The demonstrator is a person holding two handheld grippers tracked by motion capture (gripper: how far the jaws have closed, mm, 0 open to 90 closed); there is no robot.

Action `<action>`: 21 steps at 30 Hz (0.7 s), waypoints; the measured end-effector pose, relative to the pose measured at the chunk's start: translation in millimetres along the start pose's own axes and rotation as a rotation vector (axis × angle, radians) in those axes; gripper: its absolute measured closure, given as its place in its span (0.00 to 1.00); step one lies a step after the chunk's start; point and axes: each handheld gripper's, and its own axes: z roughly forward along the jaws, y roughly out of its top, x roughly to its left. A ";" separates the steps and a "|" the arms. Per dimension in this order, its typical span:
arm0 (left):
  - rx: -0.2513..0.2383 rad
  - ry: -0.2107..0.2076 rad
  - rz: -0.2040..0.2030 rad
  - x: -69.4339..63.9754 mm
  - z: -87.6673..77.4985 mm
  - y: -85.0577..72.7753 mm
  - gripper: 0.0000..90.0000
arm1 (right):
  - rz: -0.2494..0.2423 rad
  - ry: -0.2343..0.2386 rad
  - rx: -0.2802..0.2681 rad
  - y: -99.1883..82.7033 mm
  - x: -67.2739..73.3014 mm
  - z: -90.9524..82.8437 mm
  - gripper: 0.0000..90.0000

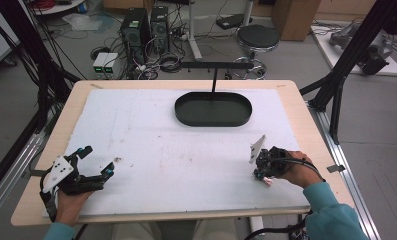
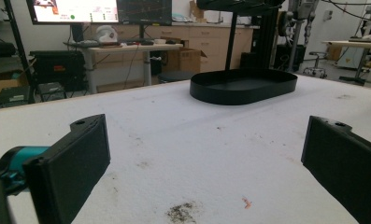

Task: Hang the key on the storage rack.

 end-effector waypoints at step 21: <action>0.000 0.004 -0.002 0.0 0.0 0.0 0.02 | 0.269 -0.046 -0.417 -10.2 -22.7 -39.8 0.99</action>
